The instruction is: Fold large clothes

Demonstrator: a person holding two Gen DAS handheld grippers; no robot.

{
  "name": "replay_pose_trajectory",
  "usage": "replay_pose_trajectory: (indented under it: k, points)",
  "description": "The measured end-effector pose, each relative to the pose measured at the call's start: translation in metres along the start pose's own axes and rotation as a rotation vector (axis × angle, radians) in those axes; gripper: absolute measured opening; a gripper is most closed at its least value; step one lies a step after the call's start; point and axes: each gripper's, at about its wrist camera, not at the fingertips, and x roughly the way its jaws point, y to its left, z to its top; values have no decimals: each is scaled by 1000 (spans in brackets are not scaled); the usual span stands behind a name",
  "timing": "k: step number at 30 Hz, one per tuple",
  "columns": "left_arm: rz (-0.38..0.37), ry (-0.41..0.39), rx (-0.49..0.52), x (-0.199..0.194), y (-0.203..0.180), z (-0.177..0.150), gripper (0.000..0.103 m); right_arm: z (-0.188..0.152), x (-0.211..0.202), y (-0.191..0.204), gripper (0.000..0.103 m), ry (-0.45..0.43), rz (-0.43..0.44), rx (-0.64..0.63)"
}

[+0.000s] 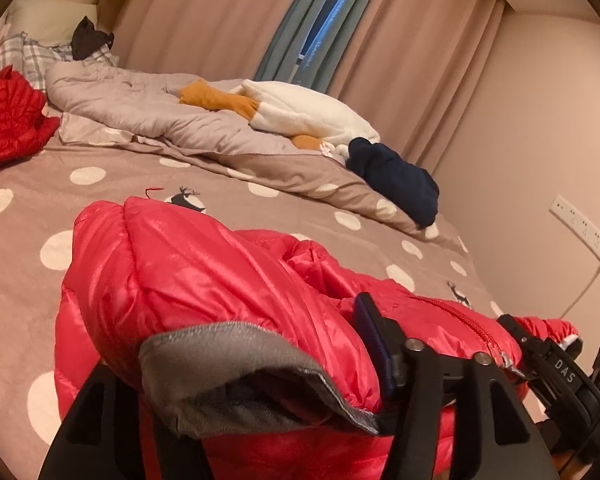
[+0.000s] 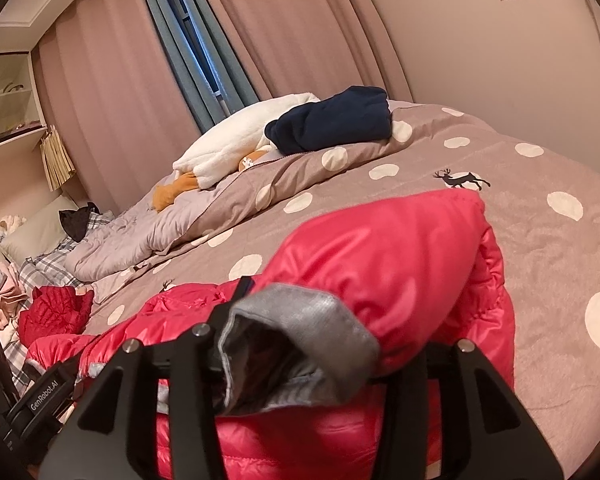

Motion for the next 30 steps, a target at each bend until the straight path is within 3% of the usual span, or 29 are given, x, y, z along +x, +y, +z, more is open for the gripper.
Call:
replay_pose_trajectory:
  k: [11,16,18,20,22,30]
  points:
    - [17,-10,6,-1,-2,1,68,-1,0,1,50,2,1,0]
    - [20,-12,3,-2,-2,0,68,-3,0,2,57,1,2,0]
    - [28,-16,2,-2,-2,0,73,-3,0,1,61,0,5,11]
    - [57,-38,9,-4,-2,0,90,-3,1,0,62,2,7,18]
    - [65,-62,8,-7,-1,0,96,-3,2,0,63,4,6,21]
    - [60,-44,-15,-3,4,4,99,-3,3,1,69,6,10,20]
